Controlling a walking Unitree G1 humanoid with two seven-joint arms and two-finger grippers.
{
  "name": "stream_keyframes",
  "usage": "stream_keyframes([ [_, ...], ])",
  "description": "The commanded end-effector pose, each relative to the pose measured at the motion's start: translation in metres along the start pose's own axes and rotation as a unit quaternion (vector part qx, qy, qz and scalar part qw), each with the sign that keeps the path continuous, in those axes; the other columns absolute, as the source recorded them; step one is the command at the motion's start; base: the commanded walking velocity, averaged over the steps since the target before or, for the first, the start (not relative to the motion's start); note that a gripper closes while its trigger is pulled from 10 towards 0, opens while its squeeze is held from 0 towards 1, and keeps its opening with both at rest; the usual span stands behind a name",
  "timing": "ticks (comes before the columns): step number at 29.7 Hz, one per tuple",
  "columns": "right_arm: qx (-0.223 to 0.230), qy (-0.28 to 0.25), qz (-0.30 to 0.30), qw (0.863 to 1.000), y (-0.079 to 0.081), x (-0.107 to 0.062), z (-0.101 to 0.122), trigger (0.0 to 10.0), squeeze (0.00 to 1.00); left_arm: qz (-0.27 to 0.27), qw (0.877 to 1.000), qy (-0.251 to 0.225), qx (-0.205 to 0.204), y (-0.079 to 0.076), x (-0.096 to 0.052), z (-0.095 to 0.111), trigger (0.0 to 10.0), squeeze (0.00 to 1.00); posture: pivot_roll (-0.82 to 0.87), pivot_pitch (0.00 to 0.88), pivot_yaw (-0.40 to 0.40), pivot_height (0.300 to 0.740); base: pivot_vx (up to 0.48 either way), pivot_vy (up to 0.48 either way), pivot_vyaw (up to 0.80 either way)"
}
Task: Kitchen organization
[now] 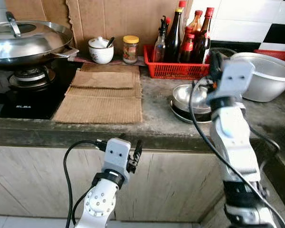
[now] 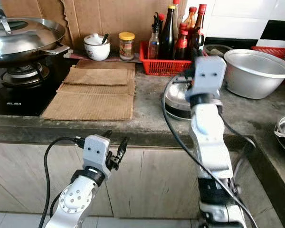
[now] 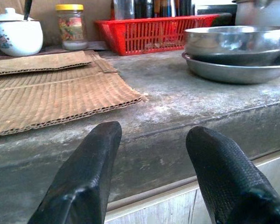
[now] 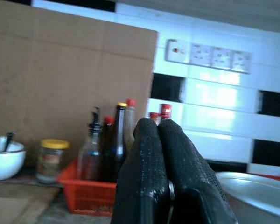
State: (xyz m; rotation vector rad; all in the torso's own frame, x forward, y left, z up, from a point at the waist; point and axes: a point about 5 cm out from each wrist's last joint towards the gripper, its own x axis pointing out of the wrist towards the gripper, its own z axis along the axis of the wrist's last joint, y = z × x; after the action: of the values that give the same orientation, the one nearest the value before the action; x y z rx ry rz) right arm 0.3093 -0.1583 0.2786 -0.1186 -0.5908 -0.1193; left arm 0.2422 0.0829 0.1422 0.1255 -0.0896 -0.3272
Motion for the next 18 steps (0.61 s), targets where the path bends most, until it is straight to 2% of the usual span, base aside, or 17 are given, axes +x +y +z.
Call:
stream_keyframes([
  [1,-0.012,-0.02,-0.025,0.999,-0.007,-0.003,0.012,0.0,0.0,-0.007,1.0,-0.004,-0.001,-0.002,0.002,0.001,10.0,0.0,0.0,0.0,-0.06,0.74,0.0,0.0,0.0],
  [4,-0.035,-0.021,-0.069,0.997,-0.019,-0.012,0.017,0.0,0.0,-0.009,1.0,-0.006,-0.003,-0.001,0.003,0.001,10.0,0.0,0.0,0.0,-0.055,0.74,0.0,0.0,0.0],
  [8,-0.06,-0.01,-0.089,0.994,-0.03,-0.017,0.016,0.0,0.0,-0.011,1.0,-0.006,-0.003,-0.001,0.003,0.001,10.0,0.0,-0.01,0.0,-0.05,0.74,0.0,0.0,0.0],
  [11,-0.085,0.004,-0.075,0.994,-0.03,-0.022,0.011,0.0,0.0,-0.012,1.0,-0.005,-0.003,-0.001,0.004,0.001,10.0,0.0,-0.01,0.0,-0.049,0.74,-0.08,0.0,0.0],
  [14,-0.098,0.043,-0.063,0.992,-0.028,-0.034,-0.003,0.0,0.0,-0.013,1.0,-0.006,-0.004,-0.002,0.004,0.001,10.0,0.0,-0.01,0.0,-0.048,0.74,-0.292,0.0,0.0],
  [15,-0.096,0.067,-0.065,0.991,-0.028,-0.042,-0.011,0.0,0.0,-0.014,1.0,-0.006,-0.004,-0.002,0.004,0.001,10.0,0.0,-0.01,0.0,-0.047,0.74,-0.319,0.0,0.0],
  [18,-0.095,0.082,-0.066,0.99,-0.028,-0.048,-0.015,0.0,0.0,-0.013,1.0,-0.006,-0.005,-0.002,0.004,0.001,10.0,0.0,-0.01,0.0,-0.048,0.74,-0.326,0.0,0.0],
])
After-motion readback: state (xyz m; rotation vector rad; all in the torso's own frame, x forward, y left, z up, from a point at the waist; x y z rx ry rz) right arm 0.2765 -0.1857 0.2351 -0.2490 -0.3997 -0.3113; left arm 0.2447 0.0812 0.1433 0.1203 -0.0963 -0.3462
